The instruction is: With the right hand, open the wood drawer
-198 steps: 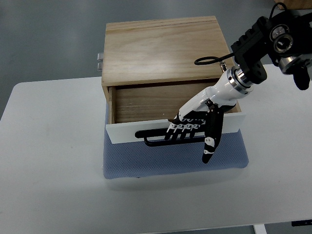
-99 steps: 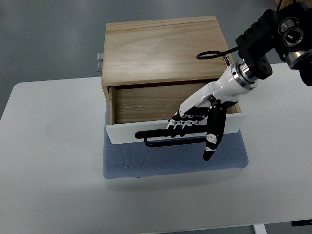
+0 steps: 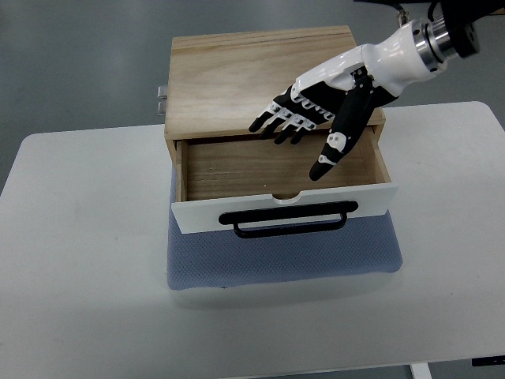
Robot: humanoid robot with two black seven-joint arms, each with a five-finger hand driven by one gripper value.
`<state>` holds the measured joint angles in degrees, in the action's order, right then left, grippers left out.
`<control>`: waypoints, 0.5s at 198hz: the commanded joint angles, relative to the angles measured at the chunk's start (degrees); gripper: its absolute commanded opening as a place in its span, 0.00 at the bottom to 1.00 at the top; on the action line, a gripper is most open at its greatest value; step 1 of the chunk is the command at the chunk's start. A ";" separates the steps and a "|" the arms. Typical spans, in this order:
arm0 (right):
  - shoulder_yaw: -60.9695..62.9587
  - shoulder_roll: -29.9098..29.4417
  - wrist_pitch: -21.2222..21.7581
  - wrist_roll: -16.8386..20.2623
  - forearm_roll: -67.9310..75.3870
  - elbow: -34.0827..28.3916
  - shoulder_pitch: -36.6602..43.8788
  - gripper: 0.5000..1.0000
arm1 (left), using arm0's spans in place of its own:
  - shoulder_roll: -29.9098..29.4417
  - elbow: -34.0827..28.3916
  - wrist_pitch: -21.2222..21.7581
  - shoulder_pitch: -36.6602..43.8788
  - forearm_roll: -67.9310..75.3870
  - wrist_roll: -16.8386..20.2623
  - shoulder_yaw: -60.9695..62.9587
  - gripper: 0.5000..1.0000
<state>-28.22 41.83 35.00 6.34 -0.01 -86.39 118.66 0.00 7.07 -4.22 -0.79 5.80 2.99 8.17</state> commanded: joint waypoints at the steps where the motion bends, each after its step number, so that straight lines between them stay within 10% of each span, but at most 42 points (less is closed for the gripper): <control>1: 4.13 2.20 0.00 -0.36 3.17 4.82 -2.82 0.88 | 0.00 0.05 0.00 0.00 0.00 0.00 0.00 1.00; 48: 17.49 7.74 -0.28 -1.33 4.76 11.24 -13.81 0.88 | 0.00 0.05 0.00 0.00 0.00 0.00 0.00 1.00; 99: 35.25 8.71 -16.89 -3.79 4.67 18.01 -29.02 0.88 | 0.00 -0.04 0.00 0.00 0.00 0.00 0.00 1.00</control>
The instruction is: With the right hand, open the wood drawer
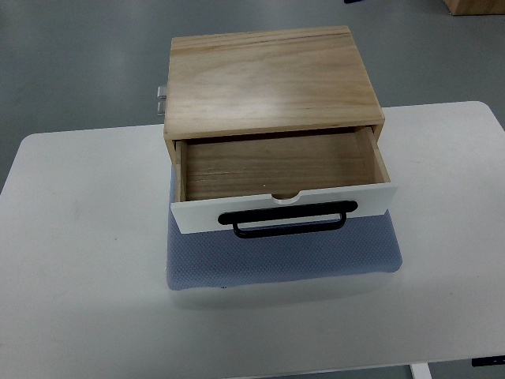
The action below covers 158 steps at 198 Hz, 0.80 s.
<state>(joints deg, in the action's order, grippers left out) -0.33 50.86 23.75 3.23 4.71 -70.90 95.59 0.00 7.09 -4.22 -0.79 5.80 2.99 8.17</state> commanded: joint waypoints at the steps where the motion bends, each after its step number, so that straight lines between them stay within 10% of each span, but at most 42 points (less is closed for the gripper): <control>1: 8.23 -0.49 -6.17 -0.77 -0.05 2.87 -6.46 0.88 | 0.00 0.03 0.00 0.00 0.00 0.00 0.00 1.00; 70: 33.73 -11.48 -28.32 -2.44 -1.36 12.89 -23.42 0.88 | 0.00 0.03 0.00 0.00 0.00 0.00 0.00 1.00; 158: 58.78 -23.87 -27.88 -4.73 -8.57 22.73 -39.42 0.89 | 0.00 0.03 0.00 0.00 0.00 0.00 0.00 1.00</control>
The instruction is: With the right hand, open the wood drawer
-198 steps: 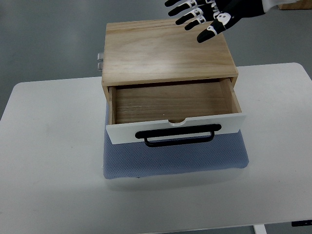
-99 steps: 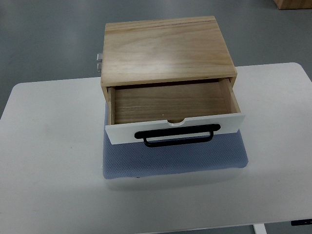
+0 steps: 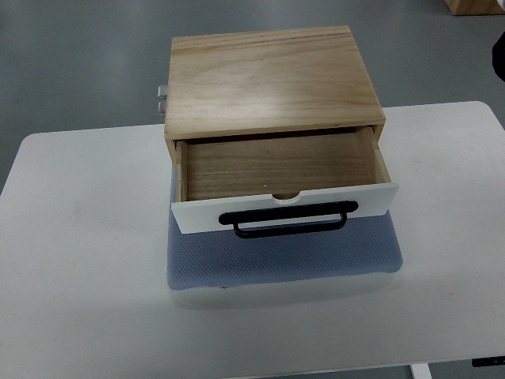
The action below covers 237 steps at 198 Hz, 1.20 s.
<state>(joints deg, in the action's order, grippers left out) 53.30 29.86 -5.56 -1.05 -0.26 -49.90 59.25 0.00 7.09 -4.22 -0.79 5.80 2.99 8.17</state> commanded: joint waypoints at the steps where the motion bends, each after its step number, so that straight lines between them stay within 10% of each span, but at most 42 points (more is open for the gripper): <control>1: 5.67 -3.14 1.87 -0.54 -3.96 1.91 -3.43 0.89 | 0.00 0.03 0.00 0.00 0.00 0.00 0.00 1.00; 105: 10.15 -9.39 27.53 -1.15 -4.23 12.90 -13.72 0.89 | 0.00 -0.05 0.00 0.00 0.00 0.00 0.00 1.00; 237: 11.03 -11.76 30.97 -1.59 -4.75 19.31 -17.06 0.89 | 0.00 0.03 0.00 0.00 0.00 0.00 0.00 1.00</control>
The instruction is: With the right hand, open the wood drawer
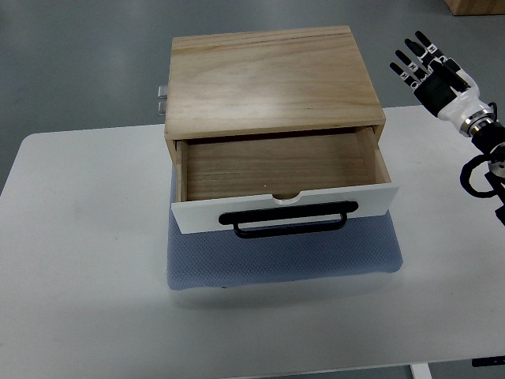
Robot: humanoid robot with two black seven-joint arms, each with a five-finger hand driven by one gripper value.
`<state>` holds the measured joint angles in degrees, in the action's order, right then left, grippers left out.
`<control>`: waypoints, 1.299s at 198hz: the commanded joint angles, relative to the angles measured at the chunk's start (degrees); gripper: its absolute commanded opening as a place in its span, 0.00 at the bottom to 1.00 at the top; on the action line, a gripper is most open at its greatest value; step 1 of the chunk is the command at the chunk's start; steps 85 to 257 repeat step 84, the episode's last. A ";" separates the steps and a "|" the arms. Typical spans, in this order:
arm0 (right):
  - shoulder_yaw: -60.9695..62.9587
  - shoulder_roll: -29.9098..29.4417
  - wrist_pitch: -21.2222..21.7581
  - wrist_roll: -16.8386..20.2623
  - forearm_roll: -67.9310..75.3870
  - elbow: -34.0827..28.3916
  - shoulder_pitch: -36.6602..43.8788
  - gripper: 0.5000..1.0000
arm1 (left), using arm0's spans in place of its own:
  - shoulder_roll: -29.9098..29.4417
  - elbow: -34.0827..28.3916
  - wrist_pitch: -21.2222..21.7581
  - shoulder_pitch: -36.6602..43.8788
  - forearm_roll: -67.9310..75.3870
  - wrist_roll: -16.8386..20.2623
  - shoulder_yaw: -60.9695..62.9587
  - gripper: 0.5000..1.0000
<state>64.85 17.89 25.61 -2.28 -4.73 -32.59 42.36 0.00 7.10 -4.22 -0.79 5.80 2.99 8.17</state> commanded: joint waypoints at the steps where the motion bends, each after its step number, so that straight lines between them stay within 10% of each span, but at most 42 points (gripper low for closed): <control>1: -0.51 0.21 -0.21 -0.36 -0.27 2.00 -0.18 0.89 | 0.00 0.02 0.00 0.00 0.00 0.00 0.00 1.00; 80: -3.15 0.65 -1.62 -6.42 -11.00 4.64 -0.26 0.89 | 0.00 -0.07 0.00 0.00 0.00 0.00 0.00 1.00; 257: -3.15 0.65 -1.62 -6.51 -11.00 4.64 -0.18 0.89 | 0.00 0.02 0.00 0.00 0.00 0.00 0.00 1.00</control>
